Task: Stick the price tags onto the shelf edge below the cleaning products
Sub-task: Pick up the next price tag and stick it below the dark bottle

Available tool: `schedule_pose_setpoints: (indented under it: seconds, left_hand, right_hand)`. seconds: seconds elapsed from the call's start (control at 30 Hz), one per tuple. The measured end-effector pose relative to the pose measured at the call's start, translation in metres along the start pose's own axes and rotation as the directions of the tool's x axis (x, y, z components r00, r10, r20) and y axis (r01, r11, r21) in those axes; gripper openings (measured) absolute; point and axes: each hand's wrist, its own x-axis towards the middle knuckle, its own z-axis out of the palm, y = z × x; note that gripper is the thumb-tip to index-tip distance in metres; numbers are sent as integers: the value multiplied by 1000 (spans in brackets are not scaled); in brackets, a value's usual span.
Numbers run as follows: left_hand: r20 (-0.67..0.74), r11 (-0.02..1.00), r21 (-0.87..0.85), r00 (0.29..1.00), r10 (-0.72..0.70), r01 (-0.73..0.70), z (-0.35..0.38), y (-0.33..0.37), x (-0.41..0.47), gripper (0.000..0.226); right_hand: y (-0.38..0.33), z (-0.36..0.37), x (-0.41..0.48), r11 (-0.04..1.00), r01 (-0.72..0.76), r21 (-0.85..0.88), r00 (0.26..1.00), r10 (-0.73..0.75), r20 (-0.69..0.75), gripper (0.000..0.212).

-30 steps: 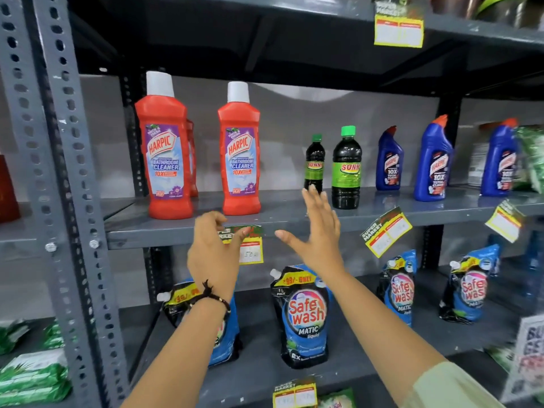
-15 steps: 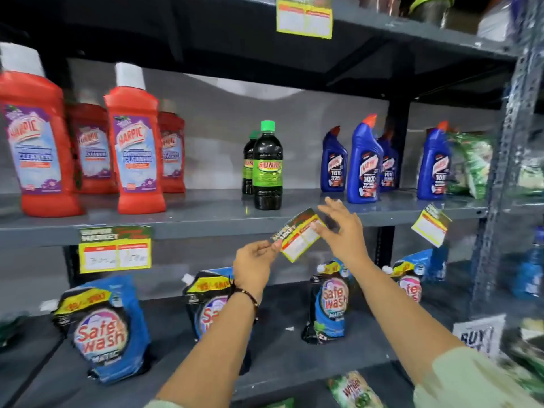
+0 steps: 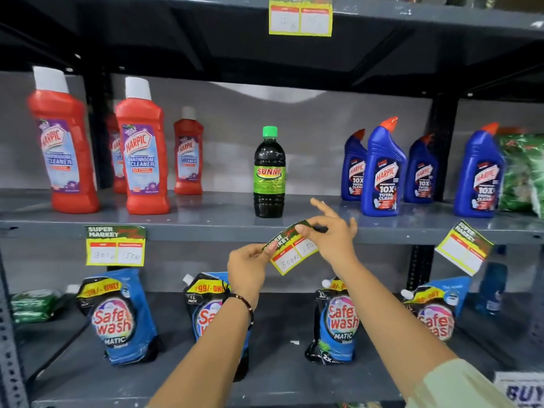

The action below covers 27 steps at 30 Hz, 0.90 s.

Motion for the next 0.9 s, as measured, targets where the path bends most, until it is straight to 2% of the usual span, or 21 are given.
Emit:
schedule_pose_setpoints:
  seconds: [0.2,0.47,0.6,0.67,0.73,0.9]
  left_hand:
    - [46,1000,30,999,-5,4,-5,7,3,20]
    - [127,996,81,991,33,-44,-18,6,8,16]
    - [136,971,202,986,99,-125,-24,10,12,21]
    - [112,949,269,984,140,-165,-29,14,15,30]
    - [106,908,372,980,166,-194,-33,19,15,30]
    - [164,803,555,975,150,-217,-36,22,7,37]
  right_hand:
    - [2,-4,0,1000,7,-19,999,-6,54,14]
    - [2,-4,-3,996,38,-83,990,-27,137,9]
    - [3,-5,-8,993,67,-96,990,-54,131,11]
    - [4,-4,-12,984,106,-140,986,-85,144,12]
    - [5,-2,-16,971,136,-196,982,-106,157,13]
    - [12,3,-21,925,209,-318,971,-159,178,11]
